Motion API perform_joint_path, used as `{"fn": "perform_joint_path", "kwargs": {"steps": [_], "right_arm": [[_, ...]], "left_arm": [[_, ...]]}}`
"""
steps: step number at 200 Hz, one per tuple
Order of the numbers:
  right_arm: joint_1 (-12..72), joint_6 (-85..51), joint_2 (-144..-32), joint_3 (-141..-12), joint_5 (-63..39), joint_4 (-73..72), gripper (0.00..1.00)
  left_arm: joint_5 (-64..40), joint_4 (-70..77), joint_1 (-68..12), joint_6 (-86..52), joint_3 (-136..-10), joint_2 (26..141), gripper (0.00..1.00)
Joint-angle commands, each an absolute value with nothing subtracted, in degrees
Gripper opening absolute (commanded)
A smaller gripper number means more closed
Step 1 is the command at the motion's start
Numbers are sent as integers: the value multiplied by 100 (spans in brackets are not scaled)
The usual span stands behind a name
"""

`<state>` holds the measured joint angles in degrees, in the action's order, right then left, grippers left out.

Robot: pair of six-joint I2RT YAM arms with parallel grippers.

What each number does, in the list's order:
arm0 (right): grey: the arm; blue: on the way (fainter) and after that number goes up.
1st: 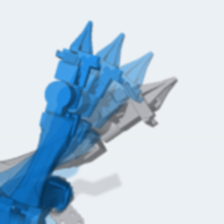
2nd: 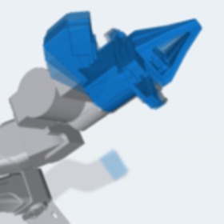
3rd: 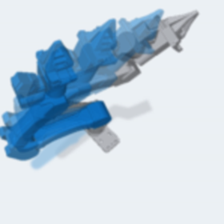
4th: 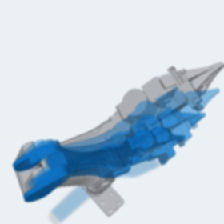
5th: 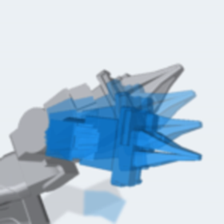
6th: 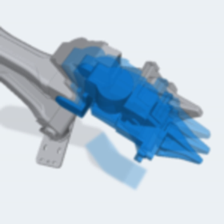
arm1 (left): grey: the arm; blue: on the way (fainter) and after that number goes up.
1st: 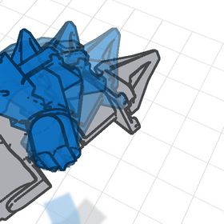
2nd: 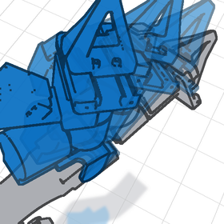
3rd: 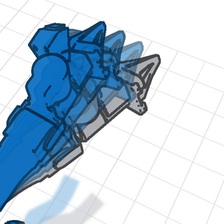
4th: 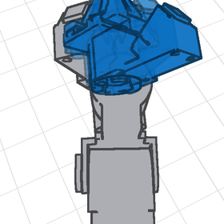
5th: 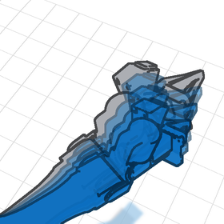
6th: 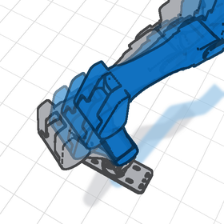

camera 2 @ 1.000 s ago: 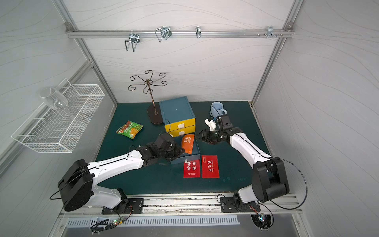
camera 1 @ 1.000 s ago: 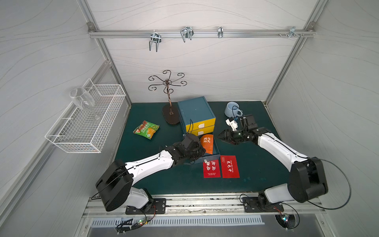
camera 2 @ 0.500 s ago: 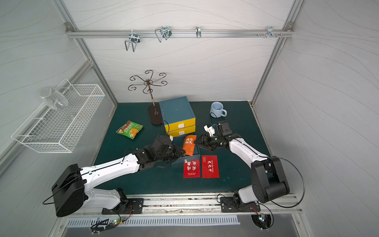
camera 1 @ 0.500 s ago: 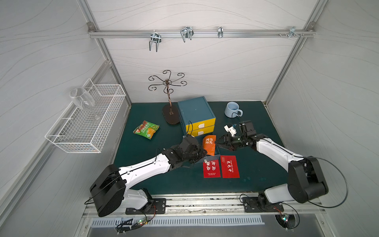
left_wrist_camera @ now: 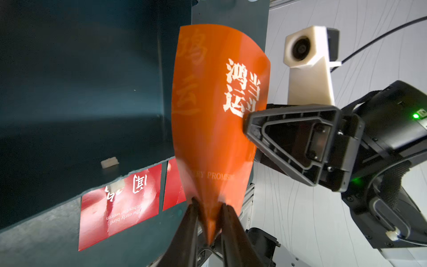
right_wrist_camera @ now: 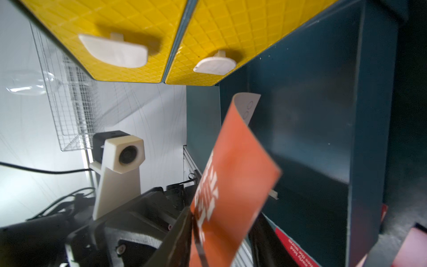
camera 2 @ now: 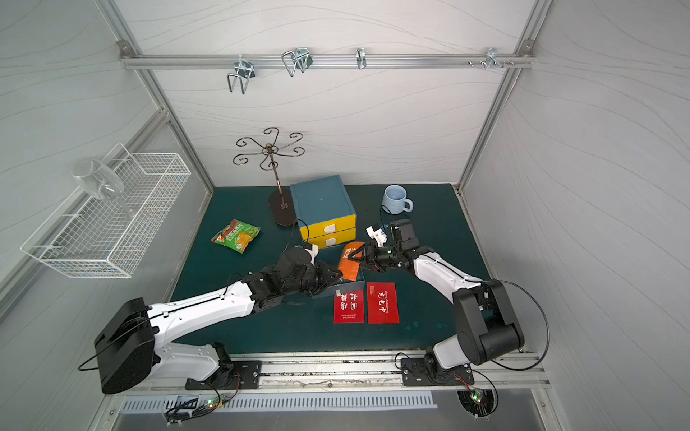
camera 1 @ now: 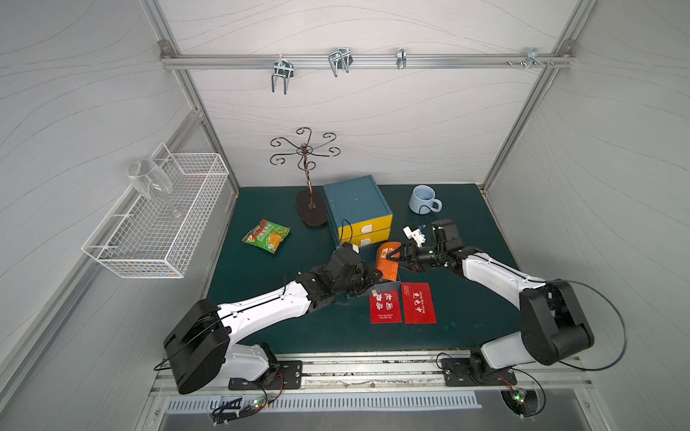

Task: Take the postcards out of the drawer
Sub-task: Pick up the postcard from the drawer.

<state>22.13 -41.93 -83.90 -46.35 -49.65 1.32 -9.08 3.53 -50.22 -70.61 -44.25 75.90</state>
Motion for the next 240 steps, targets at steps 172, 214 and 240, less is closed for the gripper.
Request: {"fn": "perform_joint_path", "kwargs": {"steps": [172,214,240], "right_arm": [[1679,-5138,-6966,-4377,-6709,-984,0],[1678,-5559,-6893,-4399,-6793,-1455,0],[1679,-5614,-6907,-4377,-6782,-1529,0]], "left_arm": [[-1731,2112,-5045,-5454,-3739,6513,79],[-2246,2714,-5045,-5226,-4003,6739,79],[-2403,2799,-5045,-5089,-4174,6864,70]]}}
